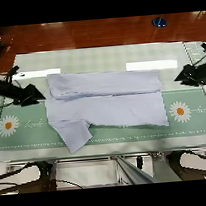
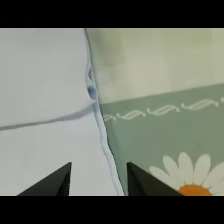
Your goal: Fold the shirts.
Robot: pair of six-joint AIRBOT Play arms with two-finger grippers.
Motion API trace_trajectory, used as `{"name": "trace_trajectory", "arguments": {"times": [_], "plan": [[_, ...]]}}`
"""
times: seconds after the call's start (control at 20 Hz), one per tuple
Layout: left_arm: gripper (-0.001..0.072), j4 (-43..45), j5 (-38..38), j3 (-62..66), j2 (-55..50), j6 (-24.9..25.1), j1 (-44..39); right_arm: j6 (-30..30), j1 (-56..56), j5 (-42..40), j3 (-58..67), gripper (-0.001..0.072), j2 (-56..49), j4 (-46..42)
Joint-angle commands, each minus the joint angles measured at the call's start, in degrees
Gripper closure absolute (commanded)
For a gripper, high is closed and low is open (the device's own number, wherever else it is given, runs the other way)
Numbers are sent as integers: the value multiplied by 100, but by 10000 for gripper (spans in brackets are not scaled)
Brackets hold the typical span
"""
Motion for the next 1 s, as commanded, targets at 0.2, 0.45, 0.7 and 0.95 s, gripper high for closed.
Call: {"name": "trace_trajectory", "arguments": {"times": [0.2, 0.45, 0.7, 0.95], "plan": [[198, -872, 695, -3108, 1576, 144, 1303, -155, -297, -1182, -3497, 307, 2809, 1163], [198, -837, 767, -3519, 1469, 282, 678, -275, -297, -911, -3696, 307, 2885, 1351], [200, -1384, 1475, -3613, 1145, 313, -319, -278, -297, -925, -3696, 307, 2885, 1757], [690, -1473, 1624, -3609, 975, 393, -809, 15, -1298, -852, -3696, 307, 2881, 717]]}}
